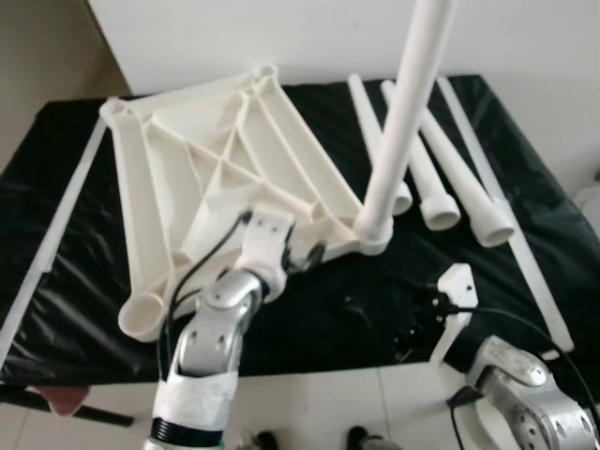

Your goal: Building children table

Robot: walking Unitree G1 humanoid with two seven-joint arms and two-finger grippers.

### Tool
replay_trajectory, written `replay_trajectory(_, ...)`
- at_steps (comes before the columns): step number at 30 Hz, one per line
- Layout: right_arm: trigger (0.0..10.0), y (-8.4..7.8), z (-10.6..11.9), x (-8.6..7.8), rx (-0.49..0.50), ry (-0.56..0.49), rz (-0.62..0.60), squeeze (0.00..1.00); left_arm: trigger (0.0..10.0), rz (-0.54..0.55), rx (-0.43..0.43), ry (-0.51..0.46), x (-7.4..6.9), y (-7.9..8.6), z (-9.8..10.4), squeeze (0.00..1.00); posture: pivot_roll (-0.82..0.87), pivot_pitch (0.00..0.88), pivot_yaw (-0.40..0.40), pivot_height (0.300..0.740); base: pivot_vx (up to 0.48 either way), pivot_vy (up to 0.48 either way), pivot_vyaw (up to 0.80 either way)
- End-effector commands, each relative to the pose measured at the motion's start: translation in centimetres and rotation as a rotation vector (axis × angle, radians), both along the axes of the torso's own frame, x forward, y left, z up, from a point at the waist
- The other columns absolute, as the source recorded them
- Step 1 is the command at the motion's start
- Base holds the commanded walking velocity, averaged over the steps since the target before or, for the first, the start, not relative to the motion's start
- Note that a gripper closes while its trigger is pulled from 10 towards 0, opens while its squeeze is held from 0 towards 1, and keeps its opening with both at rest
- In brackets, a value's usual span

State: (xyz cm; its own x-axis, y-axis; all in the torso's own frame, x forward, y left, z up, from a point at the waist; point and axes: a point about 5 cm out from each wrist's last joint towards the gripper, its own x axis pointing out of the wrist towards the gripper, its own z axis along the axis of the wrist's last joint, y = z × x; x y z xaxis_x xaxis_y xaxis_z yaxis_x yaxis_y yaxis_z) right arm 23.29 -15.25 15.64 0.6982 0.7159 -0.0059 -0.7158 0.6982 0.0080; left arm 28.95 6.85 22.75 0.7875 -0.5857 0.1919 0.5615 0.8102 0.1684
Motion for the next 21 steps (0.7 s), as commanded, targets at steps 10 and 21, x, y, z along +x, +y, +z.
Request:
replay_trajectory(10,10.0,0.3,-0.3,-0.1,0.013,0.020,0.014,0.00,10.0,0.150,0.075,0.068,1.7,2.0,-1.6,0.00,-0.15,0.168,0.063,0.740,0.000,0.000,0.00)
replay_trajectory(21,10.0,0.4,-0.6,-0.5,0.017,0.025,0.014,0.00,10.0,0.276,0.181,0.187,2.8,5.9,-3.6,0.00,-0.14,0.169,0.069,0.740,0.000,0.000,0.00)
